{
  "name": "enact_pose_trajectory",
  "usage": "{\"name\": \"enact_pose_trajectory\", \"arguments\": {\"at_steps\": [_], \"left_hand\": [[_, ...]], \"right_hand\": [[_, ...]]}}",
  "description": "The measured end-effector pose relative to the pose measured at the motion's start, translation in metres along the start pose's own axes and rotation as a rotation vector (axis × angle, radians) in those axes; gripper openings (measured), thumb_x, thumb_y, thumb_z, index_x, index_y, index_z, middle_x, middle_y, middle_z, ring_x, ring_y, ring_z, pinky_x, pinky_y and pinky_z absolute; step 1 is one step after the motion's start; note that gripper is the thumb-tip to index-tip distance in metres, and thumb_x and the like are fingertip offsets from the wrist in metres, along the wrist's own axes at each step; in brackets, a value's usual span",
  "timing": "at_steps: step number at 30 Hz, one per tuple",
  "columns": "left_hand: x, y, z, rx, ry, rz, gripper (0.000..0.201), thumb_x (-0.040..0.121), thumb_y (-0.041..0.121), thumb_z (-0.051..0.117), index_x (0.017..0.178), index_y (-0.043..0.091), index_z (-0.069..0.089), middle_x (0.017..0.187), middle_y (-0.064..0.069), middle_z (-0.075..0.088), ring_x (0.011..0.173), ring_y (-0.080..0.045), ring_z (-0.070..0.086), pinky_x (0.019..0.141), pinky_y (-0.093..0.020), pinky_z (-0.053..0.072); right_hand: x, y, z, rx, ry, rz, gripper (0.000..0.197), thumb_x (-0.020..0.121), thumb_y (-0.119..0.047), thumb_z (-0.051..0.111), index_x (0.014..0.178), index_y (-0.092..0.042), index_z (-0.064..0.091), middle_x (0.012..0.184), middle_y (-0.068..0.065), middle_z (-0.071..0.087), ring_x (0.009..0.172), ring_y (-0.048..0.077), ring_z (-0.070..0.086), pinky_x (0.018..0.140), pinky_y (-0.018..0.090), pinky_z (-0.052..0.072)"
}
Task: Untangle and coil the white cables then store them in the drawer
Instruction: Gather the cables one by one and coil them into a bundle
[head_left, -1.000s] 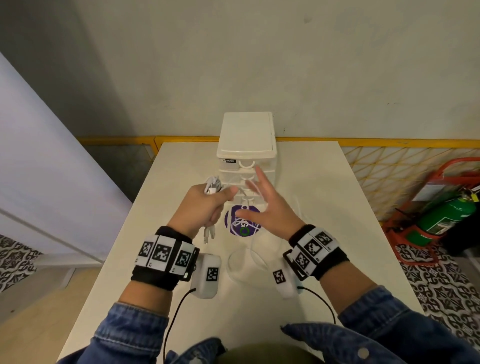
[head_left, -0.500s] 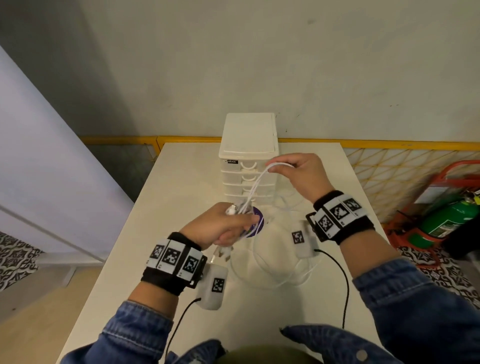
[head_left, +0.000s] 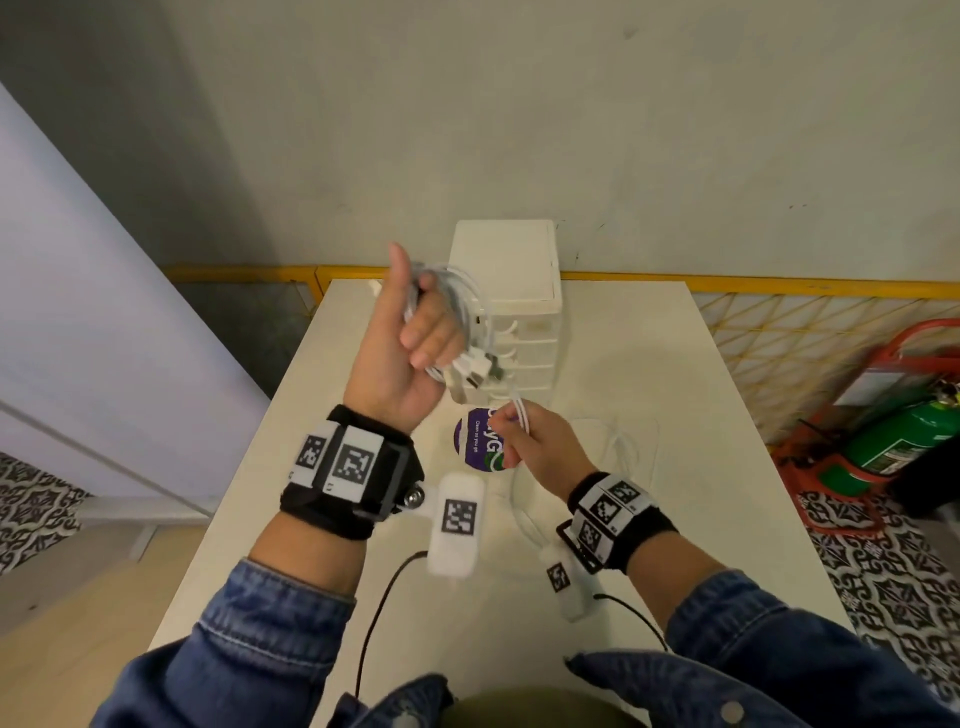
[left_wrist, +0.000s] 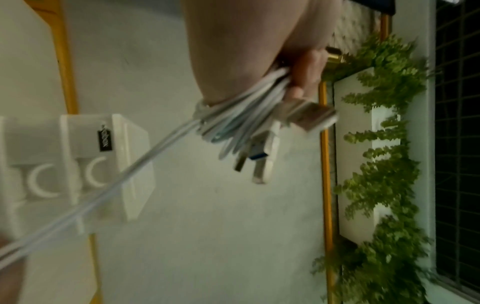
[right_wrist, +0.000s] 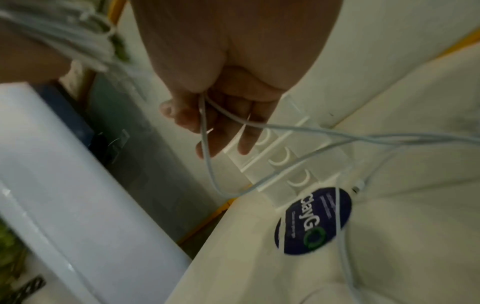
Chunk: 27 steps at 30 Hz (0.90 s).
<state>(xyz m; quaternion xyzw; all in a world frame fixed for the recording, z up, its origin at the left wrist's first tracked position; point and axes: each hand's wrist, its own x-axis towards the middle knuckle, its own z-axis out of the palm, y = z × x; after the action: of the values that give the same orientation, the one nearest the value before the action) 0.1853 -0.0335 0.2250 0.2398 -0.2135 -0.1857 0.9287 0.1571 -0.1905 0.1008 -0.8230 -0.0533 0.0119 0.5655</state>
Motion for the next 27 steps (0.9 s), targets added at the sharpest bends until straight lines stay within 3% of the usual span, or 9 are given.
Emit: {"name": "enact_pose_trajectory", "arguments": {"at_steps": [2,6,11,14,16,18,21,23,27], "left_hand": [[0.005,0.012,-0.002,0.024,0.131,0.135,0.043,0.091,0.051,0.040,0.071,0.014,0.052,0.038,0.007,0.040,0.031,-0.002,0.037,0.036,-0.016,0.032],[0.009,0.023,-0.014,0.136,0.428,0.305,0.042,0.096,0.051,0.033,0.069,0.020,0.043,0.042,0.010,0.032,0.037,-0.004,0.030,0.042,-0.017,0.032],[0.001,0.009,-0.034,0.395,0.642,0.350,0.035,0.097,0.034,0.046,0.066,0.019,0.040,0.050,0.006,0.038,0.044,-0.009,0.035,0.049,-0.022,0.035],[-0.005,0.005,-0.040,0.675,0.725,0.385,0.030,0.096,0.032,0.049,0.069,0.019,0.043,0.051,0.006,0.045,0.046,-0.010,0.040,0.049,-0.023,0.037],[-0.008,0.004,-0.040,0.860,0.739,0.395,0.027,0.096,0.030,0.050,0.072,0.020,0.044,0.054,0.004,0.046,0.047,-0.011,0.042,0.047,-0.022,0.038],[-0.011,0.002,-0.045,1.038,0.743,0.393,0.022,0.095,0.026,0.051,0.075,0.019,0.047,0.058,0.001,0.047,0.049,-0.010,0.044,0.048,-0.021,0.040],[-0.015,-0.004,-0.065,1.303,0.696,0.328,0.019,0.090,0.029,0.057,0.084,0.012,0.052,0.067,-0.004,0.052,0.058,-0.014,0.051,0.052,-0.022,0.042],[-0.017,-0.010,-0.076,1.525,0.619,0.199,0.029,0.088,0.033,0.059,0.081,0.006,0.053,0.063,-0.004,0.052,0.055,-0.018,0.050,0.048,-0.026,0.041],[-0.025,-0.023,-0.060,1.536,0.334,-0.109,0.043,0.091,0.039,0.056,0.061,0.009,0.051,0.043,0.000,0.051,0.039,-0.017,0.049,0.044,-0.030,0.041]], "right_hand": [[-0.003,0.007,-0.001,0.140,0.039,0.043,0.011,0.087,-0.012,0.060,0.080,-0.019,0.060,0.047,-0.007,0.056,0.048,0.011,0.052,0.064,0.037,0.053],[-0.006,0.006,0.000,0.262,0.027,0.046,0.006,0.087,-0.012,0.062,0.088,-0.013,0.068,0.056,0.001,0.063,0.049,0.015,0.051,0.058,0.029,0.046],[-0.012,0.012,0.010,-0.168,-0.201,-0.064,0.027,0.090,-0.036,0.055,0.113,-0.027,0.066,0.102,-0.004,0.072,0.090,0.010,0.064,0.085,0.022,0.047],[-0.018,0.012,0.014,-0.255,-0.319,-0.024,0.030,0.094,-0.028,0.049,0.121,-0.023,0.060,0.095,-0.016,0.071,0.086,0.007,0.063,0.085,0.026,0.046],[-0.022,0.009,0.013,-0.169,-0.339,0.011,0.025,0.095,-0.024,0.048,0.113,-0.018,0.063,0.059,-0.023,0.061,0.058,0.002,0.054,0.070,0.029,0.047],[-0.024,0.000,0.010,-0.061,-0.285,0.001,0.020,0.094,-0.021,0.050,0.107,-0.021,0.064,0.049,-0.016,0.055,0.046,0.003,0.049,0.065,0.037,0.052],[-0.023,-0.023,0.002,0.014,-0.210,-0.052,0.018,0.092,-0.017,0.054,0.105,-0.021,0.066,0.060,-0.017,0.060,0.049,-0.001,0.052,0.056,0.024,0.053],[-0.021,-0.039,-0.002,0.022,-0.170,-0.143,0.020,0.090,-0.017,0.057,0.106,-0.018,0.069,0.077,0.003,0.068,0.055,-0.001,0.053,0.052,0.013,0.045],[-0.016,-0.055,-0.014,-0.051,-0.067,-0.302,0.017,0.088,-0.026,0.056,0.096,-0.023,0.071,0.088,0.000,0.073,0.079,0.009,0.065,0.075,0.026,0.051]]}}
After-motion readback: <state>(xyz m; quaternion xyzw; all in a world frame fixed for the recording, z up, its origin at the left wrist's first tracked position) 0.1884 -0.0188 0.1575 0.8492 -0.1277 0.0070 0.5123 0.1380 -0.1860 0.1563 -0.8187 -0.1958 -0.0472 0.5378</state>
